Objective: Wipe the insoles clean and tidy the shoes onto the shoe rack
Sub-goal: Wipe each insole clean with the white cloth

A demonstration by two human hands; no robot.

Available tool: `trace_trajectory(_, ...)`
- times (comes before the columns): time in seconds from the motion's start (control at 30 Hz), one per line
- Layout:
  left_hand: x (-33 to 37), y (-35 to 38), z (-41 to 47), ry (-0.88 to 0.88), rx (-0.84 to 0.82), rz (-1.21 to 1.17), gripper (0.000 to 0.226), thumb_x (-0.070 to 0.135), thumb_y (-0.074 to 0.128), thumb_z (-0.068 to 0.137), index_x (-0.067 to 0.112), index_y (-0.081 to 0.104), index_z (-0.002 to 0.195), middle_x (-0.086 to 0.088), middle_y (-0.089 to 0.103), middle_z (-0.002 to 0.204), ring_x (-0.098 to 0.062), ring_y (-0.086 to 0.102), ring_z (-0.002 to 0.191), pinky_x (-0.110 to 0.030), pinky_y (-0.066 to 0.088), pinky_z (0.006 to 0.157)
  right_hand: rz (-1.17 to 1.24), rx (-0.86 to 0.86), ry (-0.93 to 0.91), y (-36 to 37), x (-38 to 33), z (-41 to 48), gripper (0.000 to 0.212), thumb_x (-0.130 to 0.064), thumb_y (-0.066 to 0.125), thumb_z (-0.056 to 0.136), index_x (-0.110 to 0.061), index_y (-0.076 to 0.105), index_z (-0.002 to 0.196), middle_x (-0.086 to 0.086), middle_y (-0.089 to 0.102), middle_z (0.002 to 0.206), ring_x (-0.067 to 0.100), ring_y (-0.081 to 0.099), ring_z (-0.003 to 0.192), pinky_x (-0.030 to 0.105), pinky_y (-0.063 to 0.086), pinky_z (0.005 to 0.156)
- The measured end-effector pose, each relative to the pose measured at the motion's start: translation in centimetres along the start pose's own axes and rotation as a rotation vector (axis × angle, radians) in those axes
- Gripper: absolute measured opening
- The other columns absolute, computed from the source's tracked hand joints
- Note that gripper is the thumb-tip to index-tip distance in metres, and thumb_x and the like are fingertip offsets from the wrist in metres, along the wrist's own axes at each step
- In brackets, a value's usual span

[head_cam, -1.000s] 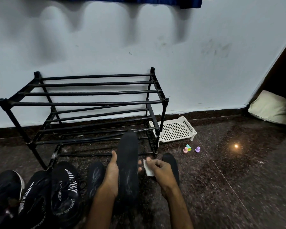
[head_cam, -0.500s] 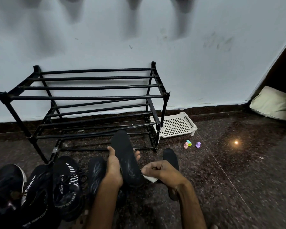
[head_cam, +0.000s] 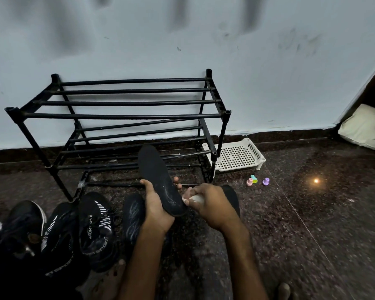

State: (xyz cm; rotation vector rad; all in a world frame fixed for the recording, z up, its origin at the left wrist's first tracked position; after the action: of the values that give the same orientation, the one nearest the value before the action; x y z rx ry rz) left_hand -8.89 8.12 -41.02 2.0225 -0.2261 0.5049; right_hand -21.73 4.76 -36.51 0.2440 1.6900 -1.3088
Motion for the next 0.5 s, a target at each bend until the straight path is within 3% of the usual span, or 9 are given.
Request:
trace_trajectory(0.07,0.0,0.3,0.0,0.022,-0.013,-0.013,0.083,0.082,0.024,0.084,0.010,0.063,0.099,-0.008,0.062,0.081,-0.021,0.058,0.066,-0.042,0.059,0.063,-0.046,-0.033,0.004,1.0,-0.1,0.0,0.011,-0.019,0.073,0.084,-0.027,0.068,0.077,-0.008,0.070,0.091,0.005,0.064,0.086,0.025,0.052,0.080)
trace_trajectory(0.13,-0.1,0.2,0.4,0.047,0.001,-0.024,0.084,0.083,0.025,0.083,0.011,0.065,0.094,-0.007,0.064,0.080,-0.022,0.059,0.067,-0.050,0.057,0.080,-0.017,-0.047,-0.001,1.3,-0.2,-0.1,0.009,-0.017,0.074,0.083,-0.023,0.071,0.077,-0.008,0.070,0.090,0.005,0.065,0.089,0.028,0.053,0.087)
trace_trajectory(0.23,-0.5,-0.4,0.8,0.060,-0.019,-0.071,0.084,0.086,0.027,0.080,0.013,0.066,0.096,-0.007,0.063,0.084,-0.023,0.058,0.074,-0.054,0.051,0.093,0.033,-0.181,-0.045,1.2,-1.0,-0.4,0.003,-0.022,0.077,0.082,-0.020,0.075,0.081,-0.008,0.072,0.089,0.002,0.065,0.088,0.021,0.053,0.081)
trace_trajectory(0.3,-0.5,-0.4,0.8,0.066,-0.067,-0.106,0.084,0.086,0.028,0.080,0.014,0.066,0.097,-0.007,0.063,0.085,-0.022,0.057,0.072,-0.053,0.050,0.094,0.041,-0.216,-0.060,1.2,-1.6,-0.4,0.004,-0.024,0.078,0.081,-0.021,0.076,0.082,-0.008,0.073,0.088,0.002,0.066,0.084,0.020,0.054,0.077)
trace_trajectory(0.43,0.0,0.4,0.6,0.092,-0.106,-0.133,0.081,0.084,0.027,0.083,0.014,0.064,0.098,-0.008,0.065,0.084,-0.023,0.058,0.070,-0.046,0.058,0.077,-0.092,0.054,-0.033,1.1,-1.5,0.0,0.003,-0.023,0.073,0.083,-0.022,0.072,0.081,-0.009,0.064,0.090,0.007,0.061,0.083,0.026,0.051,0.078)
trace_trajectory(0.5,0.0,0.4,0.4,0.101,-0.092,-0.148,0.081,0.084,0.028,0.083,0.014,0.066,0.097,-0.008,0.066,0.084,-0.023,0.059,0.071,-0.048,0.056,0.082,-0.081,0.032,-0.018,1.0,-1.5,-0.1,0.005,-0.020,0.072,0.083,-0.019,0.070,0.079,-0.006,0.066,0.089,0.009,0.063,0.082,0.028,0.053,0.079)
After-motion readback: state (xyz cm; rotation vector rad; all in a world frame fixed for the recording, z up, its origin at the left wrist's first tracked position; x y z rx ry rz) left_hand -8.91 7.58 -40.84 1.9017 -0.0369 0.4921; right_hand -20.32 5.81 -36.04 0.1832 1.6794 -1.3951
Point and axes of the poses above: each hand's wrist, its own z-axis towards the middle knuckle, its own y-axis out of the palm, x = y × z, the point moved 4 cm from there along z, towards the middle knuckle
